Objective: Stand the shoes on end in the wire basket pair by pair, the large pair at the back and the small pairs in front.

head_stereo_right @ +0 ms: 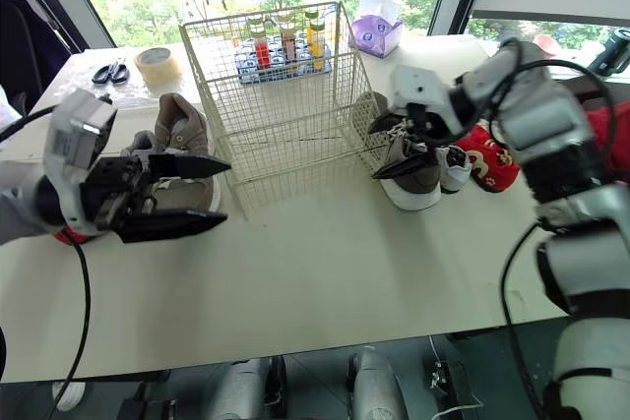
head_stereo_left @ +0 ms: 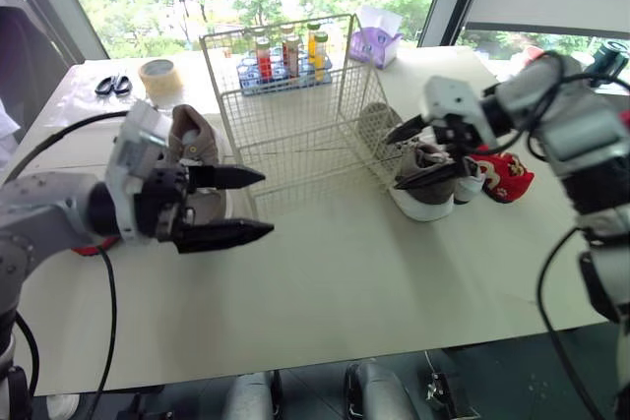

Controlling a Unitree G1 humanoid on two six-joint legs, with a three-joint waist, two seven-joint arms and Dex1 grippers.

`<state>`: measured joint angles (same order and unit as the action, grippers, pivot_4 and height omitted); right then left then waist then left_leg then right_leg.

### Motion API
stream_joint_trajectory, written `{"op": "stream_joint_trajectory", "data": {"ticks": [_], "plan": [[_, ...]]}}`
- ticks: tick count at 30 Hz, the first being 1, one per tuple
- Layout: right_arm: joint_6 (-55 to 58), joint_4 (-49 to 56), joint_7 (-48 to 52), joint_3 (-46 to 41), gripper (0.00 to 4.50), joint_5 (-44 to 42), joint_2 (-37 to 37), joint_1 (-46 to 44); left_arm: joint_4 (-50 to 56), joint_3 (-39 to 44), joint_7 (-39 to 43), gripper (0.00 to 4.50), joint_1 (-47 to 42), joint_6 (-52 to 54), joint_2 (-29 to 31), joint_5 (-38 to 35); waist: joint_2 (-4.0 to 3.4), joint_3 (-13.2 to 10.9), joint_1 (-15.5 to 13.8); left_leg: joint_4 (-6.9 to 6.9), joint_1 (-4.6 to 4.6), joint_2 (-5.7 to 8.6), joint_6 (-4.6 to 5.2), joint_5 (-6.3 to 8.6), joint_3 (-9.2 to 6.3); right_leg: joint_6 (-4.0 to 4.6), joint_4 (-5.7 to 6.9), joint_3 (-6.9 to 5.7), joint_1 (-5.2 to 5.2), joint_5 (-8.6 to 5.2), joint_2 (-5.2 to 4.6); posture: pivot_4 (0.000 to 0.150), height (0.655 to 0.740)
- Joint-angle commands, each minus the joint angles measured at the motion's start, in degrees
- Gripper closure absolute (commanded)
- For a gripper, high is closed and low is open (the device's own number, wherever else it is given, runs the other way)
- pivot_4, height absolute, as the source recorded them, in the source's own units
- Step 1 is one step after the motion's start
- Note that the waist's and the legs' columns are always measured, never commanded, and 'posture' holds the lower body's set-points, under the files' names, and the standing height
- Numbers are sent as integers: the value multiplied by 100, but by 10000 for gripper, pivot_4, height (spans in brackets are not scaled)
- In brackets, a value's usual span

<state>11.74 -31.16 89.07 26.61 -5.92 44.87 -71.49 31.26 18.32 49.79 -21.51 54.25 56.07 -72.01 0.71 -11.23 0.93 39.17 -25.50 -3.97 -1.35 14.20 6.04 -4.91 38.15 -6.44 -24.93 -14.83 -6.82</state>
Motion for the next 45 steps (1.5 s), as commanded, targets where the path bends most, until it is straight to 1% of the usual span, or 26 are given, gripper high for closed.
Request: {"op": "stream_joint_trajectory", "data": {"ticks": [1, 3, 6, 9, 10, 11, 12, 13, 14, 16, 18, 21, 24, 27, 30, 37, 41, 45], "plan": [[-640, -776, 153, 14, 0, 429, -329, -396, 241, 124, -206, 316, 207, -139, -104, -55, 0, 0, -29, 2, 0, 0, 0, 0, -1, 0, 0, -1, 2, 0, 0, 1500, 6938], [-938, -1165, 208, 89, 0, 707, -517, -492, 343, 60, -282, 316, 317, -188, -164, 52, 1, 1, -35, 7, 0, 1, 0, 0, -3, 0, -1, -2, 7, 0, 0, 1500, 6938], [-1213, -1577, 316, 209, 7660, 988, -682, -552, 420, 51, -417, 0, 420, -246, -261, 83, 1, 1, -38, 9, 0, 1, 0, 0, -6, 0, -1, -4, 10, 0, 0, 1500, 6938], [-1419, -1806, 343, 272, 22327, 1146, -746, -572, 461, 51, -471, 0, 520, -313, -296, 167, 0, 0, -11, 8, 0, 2, 0, 0, -6, 0, 1, -4, 9, 0, 0, 1500, 6938], [-1413, -1817, 343, 317, 26654, 1170, -745, -538, 485, 37, -499, 0, 555, -343, -325, 193, -1, 0, -11, 7, 1, 2, 0, 0, -6, 0, 1, -4, 9, 0, 0, 1500, 6938], [-1406, -1823, 343, 339, 32111, 1186, -749, -507, 508, 20, -522, 0, 584, -372, -353, 213, -1, 0, -16, 5, 2, 1, -1, 0, -6, 1, 2, -4, 8, 0, 0, 1500, 6938], [-1370, -1820, 343, 307, 36398, 1224, -772, -477, 529, 6, -540, 0, 616, -401, -383, 228, -1, 0, -24, 5, 2, 1, -1, -1, -7, 1, 2, -4, 8, 0, 0, 1500, 6938], [-1316, -1814, 309, 242, 41617, 1283, -803, -451, 551, -14, -562, 0, 649, -428, -415, 255, -1, 0, -28, 5, 2, 1, -1, -1, -7, 1, 1, -4, 9, 0, 0, 1500, 6938], [-1240, -1805, 238, 171, 43415, 1327, -829, -438, 571, -36, -580, 0, 684, -453, -439, 295, -1, 0, -29, 6, 2, 1, -1, -1, -7, 1, 1, -4, 10, 0, 0, 1500, 6938], [-1014, -1738, 137, 22, 43415, 1321, -871, -403, 604, -77, -607, 0, 746, -496, -472, 377, 0, 0, -20, 7, 8, 1, -1, -1, -7, 1, 2, -4, 15, 0, 0, 1500, 6938], [-243, -1253, -75, -288, 43415, 1106, -906, -285, 608, -129, -684, 0, 696, -494, -480, 354, 0, 0, -20, 7, 8, 1, -2, -1, -8, 1, 3, -4, 15, 0, 0, 1500, 6938], [1429, 66, -302, -739, 43415, 706, -932, 39, 557, -229, -691, 0, 594, -484, -463, 397, 0, 0, -25, 7, 9, 1, -6, -3, -12, 2, 11, -5, 14, 1, 0, 1500, 6938], [2501, 1555, -488, -839, 43415, 593, -803, 576, 433, -286, -548, 0, 481, -468, -400, 450, -2, -1, -77, 6, 1, 1, -7, -4, -17, 3, 10, -10, 11, 0, 0, 1500, 6938], [3278, 2712, -846, -880, 43415, 514, -741, 1118, 266, -401, -407, 0, 307, -476, -374, 536, -1, 0, -124, 7, 1, 2, -5, -3, -13, 2, 4, -9, 11, 0, 0, 1500, 6938], [3545, 3505, -1132, -840, 43415, 524, -610, 1622, 138, -553, -310, 0, 132, -493, -413, 658, -1, 0, -153, 7, 1, 2, -5, -3, -14, 2, 6, -11, 11, 0, 0, 1500, 6938], [4311, 4281, -1636, -846, 43415, 238, -570, 1996, 51, -765, -147, 0, -60, -488, -497, 818, -1, 0, -163, 4, 1, 2, -5, -2, -15, 2, 5, -11, 11, 0, 1, 1500, 6938], [4407, 4173, -2013, -799, 43415, 199, -671, 1999, 43, -829, -17, 0, -81, -429, -453, 832, 1, 1, -151, 5, 3, 2, -4, -2, -14, 2, 5, -10, 12, 0, 1, 1500, 6938], [4222, 4016, -2226, -702, 43415, 228, -683, 1915, -66, -852, 77, 0, -131, -440, -448, 933, 3, 2, -145, 5, 6, 2, -4, -2, -16, 3, 8, -10, 13, 0, 2, 1500, 6938]]}}
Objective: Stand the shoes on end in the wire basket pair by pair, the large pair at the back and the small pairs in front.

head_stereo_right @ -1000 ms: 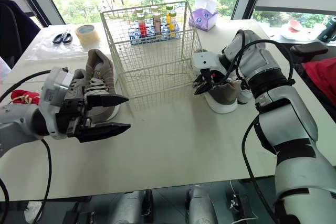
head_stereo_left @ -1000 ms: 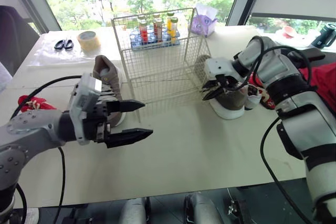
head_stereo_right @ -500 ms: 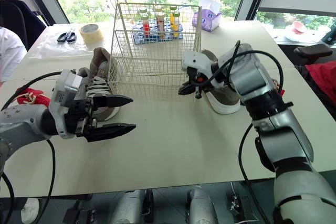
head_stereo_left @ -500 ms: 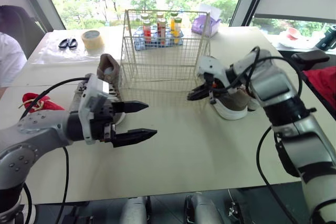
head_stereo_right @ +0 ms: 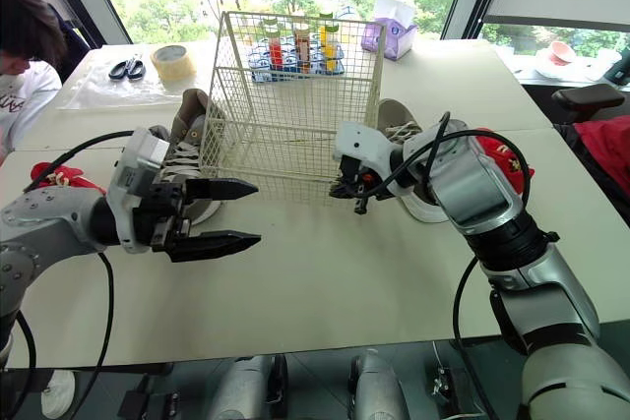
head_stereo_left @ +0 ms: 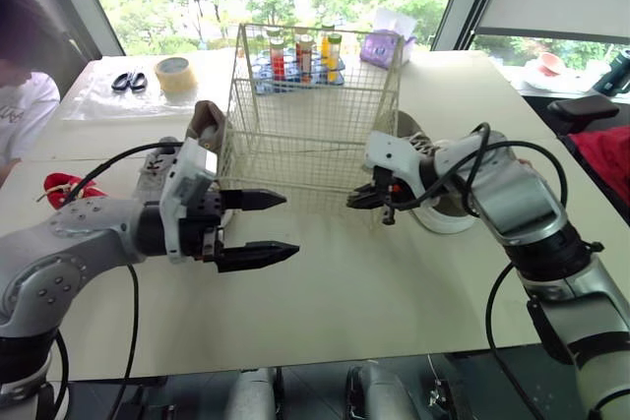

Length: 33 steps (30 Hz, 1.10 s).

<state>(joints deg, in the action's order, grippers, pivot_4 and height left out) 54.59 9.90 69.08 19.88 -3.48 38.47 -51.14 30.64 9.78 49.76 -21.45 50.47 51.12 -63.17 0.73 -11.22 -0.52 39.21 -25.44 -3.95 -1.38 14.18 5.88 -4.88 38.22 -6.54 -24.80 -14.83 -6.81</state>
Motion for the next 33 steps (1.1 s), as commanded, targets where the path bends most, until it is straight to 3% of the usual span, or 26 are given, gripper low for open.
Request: {"op": "stream_joint_trajectory", "data": {"ticks": [1, 20, 23, 27, 30, 33], "plan": [[-141, -160, -265, -11, 43415, -7, -49, -121, 7, -22, 70, 0, -144, -60, 19, 68, 1, 1, 2, 0, 1, 0, 0, 0, 0, 0, 0, 0, 0, 0, 0, 1500, 6938], [-667, -799, -706, 55, 43415, 14, -285, -269, -7, -200, 37, 0, -349, -11, -124, 156, 9, 7, 42, 2, 10, -1, 0, -1, -3, 3, 5, 0, 8, 2, 1, 1500, 6938], [-542, -538, -693, -156, 33871, -154, -202, -273, -57, -68, 80, 0, -315, 196, -92, -187, 7, 6, 37, 2, 9, -1, 1, -1, -3, 3, 5, 0, 8, 2, 1, 1500, 6938], [398, 279, -367, -767, 14819, -911, 192, -414, -289, 234, -6, 0, -66, 344, -94, -487, 4, 4, 7, 2, -4, -1, 1, -1, -3, 3, 1, 0, -1, 2, 1, 1500, 6938], [1371, 796, -298, -1639, 14819, -1726, 396, -490, -220, 333, -241, 0, 294, 181, -144, -202, 4, 4, -1, 0, -3, -1, 3, 1, -2, 2, -2, 0, -1, 2, 0, 1500, 6938], [2427, 680, -790, -3012, 14819, -2283, 106, -666, -2, 412, -596, 0, 662, 171, -308, -242, 5, 4, -2, 0, 0, -2, 12, 6, -3, 3, -4, 0, 3, 2, 0, 1500, 6938]]}}
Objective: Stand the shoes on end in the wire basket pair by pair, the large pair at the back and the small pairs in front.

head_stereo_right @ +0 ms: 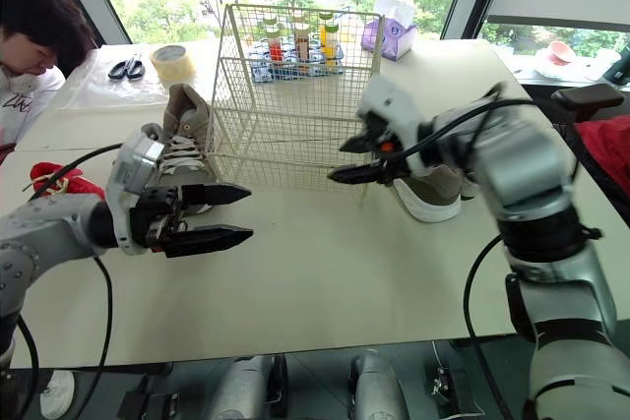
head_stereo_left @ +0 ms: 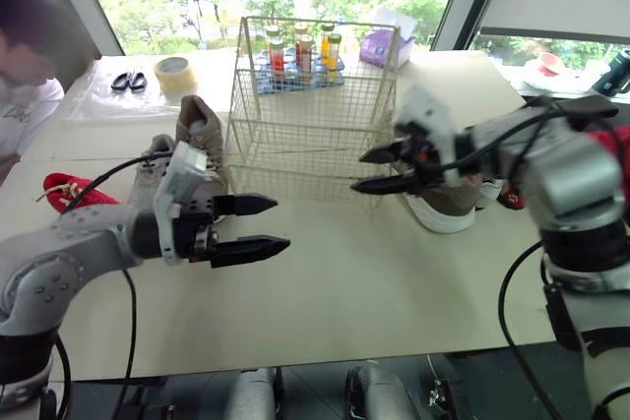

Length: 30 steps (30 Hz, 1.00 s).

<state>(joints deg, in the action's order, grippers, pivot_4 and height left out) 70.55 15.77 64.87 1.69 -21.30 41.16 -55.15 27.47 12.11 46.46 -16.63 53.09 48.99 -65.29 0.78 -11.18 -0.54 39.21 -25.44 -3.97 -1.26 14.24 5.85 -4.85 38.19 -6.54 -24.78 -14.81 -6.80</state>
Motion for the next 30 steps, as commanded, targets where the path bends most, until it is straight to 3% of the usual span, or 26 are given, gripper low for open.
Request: {"op": "stream_joint_trajectory", "data": {"ticks": [1, 3, 6, 9, 13, 19, 30], "plan": [[908, 64, -573, -1611, 14819, -553, -191, -188, 430, 180, -476, 0, 302, -134, -229, -16, 3, 2, 1, 0, 1, 0, 4, 2, -1, 0, 1, 0, 0, 0, 0, 1500, 6938], [545, 262, -966, -2294, 14819, -449, -106, 311, 654, 120, -1018, 0, 561, -210, -568, 57, 6, 4, -31, 0, 5, 0, 12, 8, -2, 1, -1, -1, 6, 1, -1, 1500, 6938], [337, 849, -1452, -3472, 760, -349, -148, 1553, 1128, -35, -1480, 0, 1095, -329, -1034, 23, 22, 13, -67, 0, 4, 2, 12, 8, -8, 0, -20, -13, 23, 1, -5, 1500, 6938], [-1107, 1074, -1717, -4206, 270, 89, -366, 3403, 1191, -524, -1827, 0, 1192, -648, -1462, 767, 22, 14, -164, 0, 3, 9, 11, 7, -4, -3, -27, -12, 28, 0, -11, 1500, 6938], [-1797, 1664, -2076, -4379, 270, -98, -1086, 4779, 1103, -925, -1871, 0, 1093, -726, -1747, 1030, -18, 26, -131, -2, 14, 6, 13, 9, -3, -2, -10, -6, 22, -1, -5, 1500, 6938], [-2442, 1669, -2672, -4010, 270, -233, -1604, 5133, 845, -1258, -1681, 0, 961, -798, -1875, 1272, -49, 47, -1, -3, 24, -2, 19, 10, -9, 3, -6, 0, 24, -2, 7, 1500, 6938], [-3593, 204, -2839, -3046, 270, -269, -1548, 4672, 742, -1344, -1524, 0, 951, -847, -1869, 1533, -51, 48, -13, -1, 18, 2, 26, 13, -11, 2, -10, 0, 23, -2, 5, 1500, 6938]]}}
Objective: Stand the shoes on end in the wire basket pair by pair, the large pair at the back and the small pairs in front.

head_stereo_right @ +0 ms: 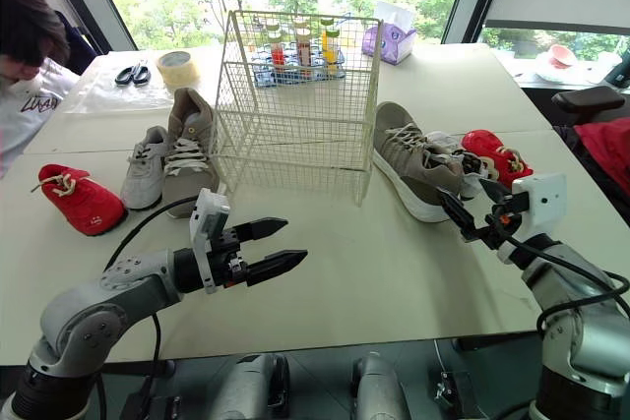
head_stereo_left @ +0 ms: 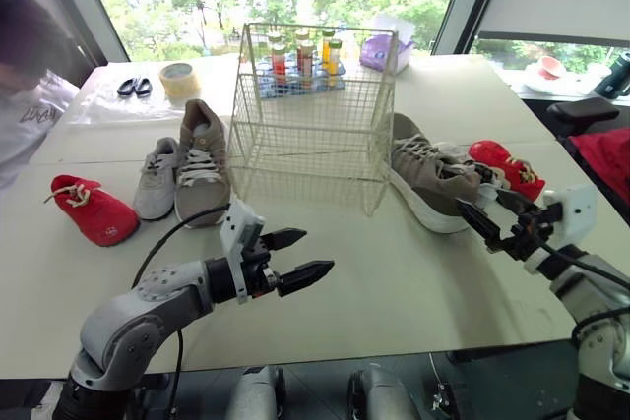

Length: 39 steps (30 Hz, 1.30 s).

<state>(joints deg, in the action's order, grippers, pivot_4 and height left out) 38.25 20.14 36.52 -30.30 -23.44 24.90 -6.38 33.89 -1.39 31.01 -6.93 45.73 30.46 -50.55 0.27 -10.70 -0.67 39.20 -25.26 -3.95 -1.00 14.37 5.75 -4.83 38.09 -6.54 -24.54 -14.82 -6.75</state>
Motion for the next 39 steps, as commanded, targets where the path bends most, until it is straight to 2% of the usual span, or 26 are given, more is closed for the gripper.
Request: {"op": "stream_joint_trajectory", "data": {"ticks": [1, 9, 12, 14, 18, 21, 24, 26, 30, 33, 35, 39], "plan": [[-457, -391, -10, 223, 270, -47, 84, -278, 102, 4, 11, 0, -18, -106, -32, 72, 0, 0, 1, 0, 0, 0, 0, 0, 0, 0, 0, 0, 0, 0, 0, 1500, 6938], [-1462, -2354, 188, 813, 270, 190, 190, -1042, 137, -27, -43, 0, -3, -123, -73, 295, -1, 0, 2, 3, 0, 0, 1, -1, 1, -1, 1, 0, 0, 1, 0, 1500, 6938], [-1691, -2616, 179, 1023, 7963, 370, 288, -1069, 175, 17, -46, 0, 2, -106, -69, 316, -1, 1, 3, 2, 0, 0, 0, -1, 2, -1, 2, 0, 0, 1, 0, 1500, 6938], [-1764, -2631, 176, 1074, 16304, 349, 305, -1056, 158, 36, -32, 0, -5, -108, -68, 332, 0, 1, 2, 2, 0, 0, 0, -1, 2, -2, 2, 0, 1, 1, 0, 1500, 6938], [-1836, -2511, 74, 1175, 28609, 341, 282, -997, 63, 51, 35, 0, -49, -125, -63, 380, 5, 12, 17, 3, 5, 0, 0, -1, 2, -1, 2, 0, 5, 1, 0, 1500, 6938], [-1755, -2209, -126, 1133, 39739, 221, 228, -944, -56, 123, 48, 0, -263, -113, -115, 331, 14, 20, 10, 3, 9, -2, 0, -1, 1, -1, 2, -1, 8, 1, 1, 1500, 6938], [-1554, -1587, -455, 805, 39739, -4, 369, -971, -237, 493, 107, 0, -587, 127, -95, -210, 12, 19, 1, 3, 8, -2, 0, -1, 2, -1, 2, 0, 8, 1, 1, 1500, 6938], [-1419, -1223, -682, 478, 39739, -132, 595, -1122, -339, 763, 350, 0, -820, 461, 145, -808, 4, 13, -6, 3, 0, -2, 0, -1, 1, -1, 2, 0, 0, 1, 0, 1500, 6938], [-814, -500, -918, -195, 39739, -608, 1403, -1653, -839, 1300, 883, 0, -1394, 1048, 728, -2036, -38, -12, -16, 3, -16, 4, -11, -8, 5, -2, 3, 1, -16, 1, -6, 1500, 6938], [-419, -136, -974, -441, 39739, -940, 1911, -1990, -1331, 1557, 1059, 0, -1879, 1279, 953, -2653, -40, -14, -8, 0, -15, 4, -9, -7, 3, -3, 2, -1, -17, 1, -5, 1500, 6938], [-317, -50, -1002, -499, 39739, -1024, 2276, -2349, -1777, 1723, 1034, 0, -2383, 1288, 978, -2889, -38, -14, -4, -3, -11, 3, -8, -6, 2, -4, 3, -1, -14, 0, -3, 1500, 6938], [-306, -168, -690, -178, 39739, -1343, 2817, -3336, -3146, 2003, 733, 0, -3750, 955, 836, -2782, -33, -13, 19, -2, -8, 3, -1, -2, 3, -3, 3, 0, -12, 1, -1, 1500, 6938]]}}
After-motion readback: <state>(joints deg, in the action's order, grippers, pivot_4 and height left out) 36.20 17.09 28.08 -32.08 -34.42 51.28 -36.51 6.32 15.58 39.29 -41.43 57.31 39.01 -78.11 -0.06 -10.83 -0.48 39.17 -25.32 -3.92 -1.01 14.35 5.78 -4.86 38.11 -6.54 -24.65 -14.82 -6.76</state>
